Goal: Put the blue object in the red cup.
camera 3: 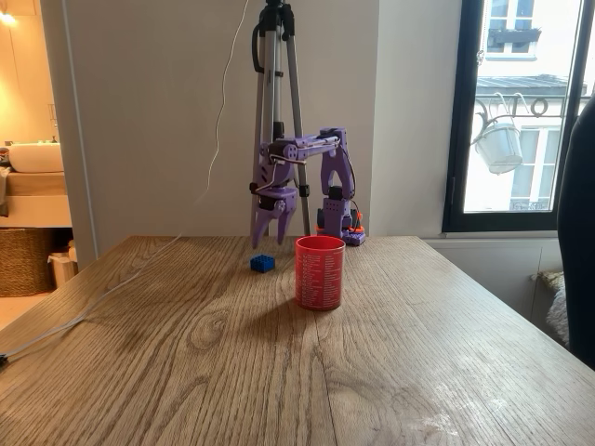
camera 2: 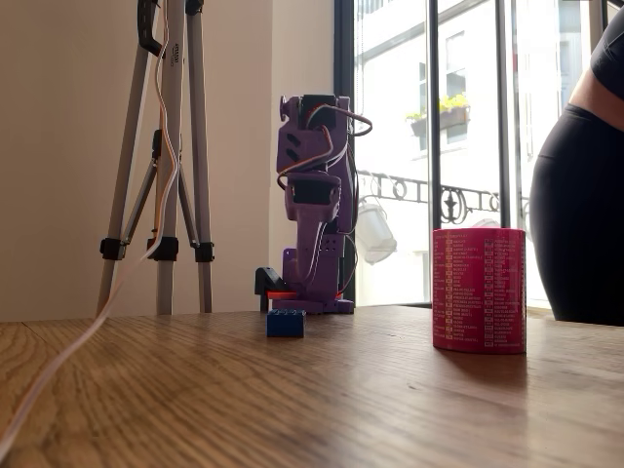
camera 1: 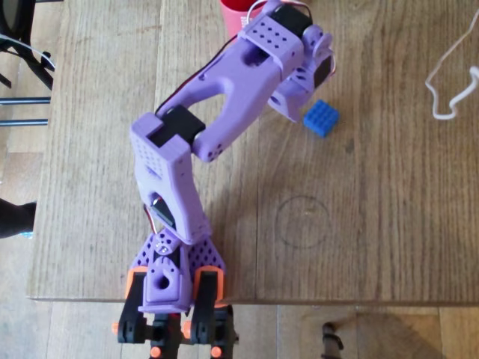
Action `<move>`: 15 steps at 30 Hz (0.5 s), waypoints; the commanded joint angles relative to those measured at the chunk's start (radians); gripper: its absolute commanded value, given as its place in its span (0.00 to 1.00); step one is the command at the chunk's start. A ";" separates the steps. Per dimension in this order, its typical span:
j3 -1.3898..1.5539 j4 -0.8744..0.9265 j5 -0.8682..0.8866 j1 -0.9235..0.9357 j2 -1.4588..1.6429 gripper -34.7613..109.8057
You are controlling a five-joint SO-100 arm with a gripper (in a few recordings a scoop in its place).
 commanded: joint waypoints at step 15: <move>-0.123 -0.043 -0.014 0.049 -0.190 0.50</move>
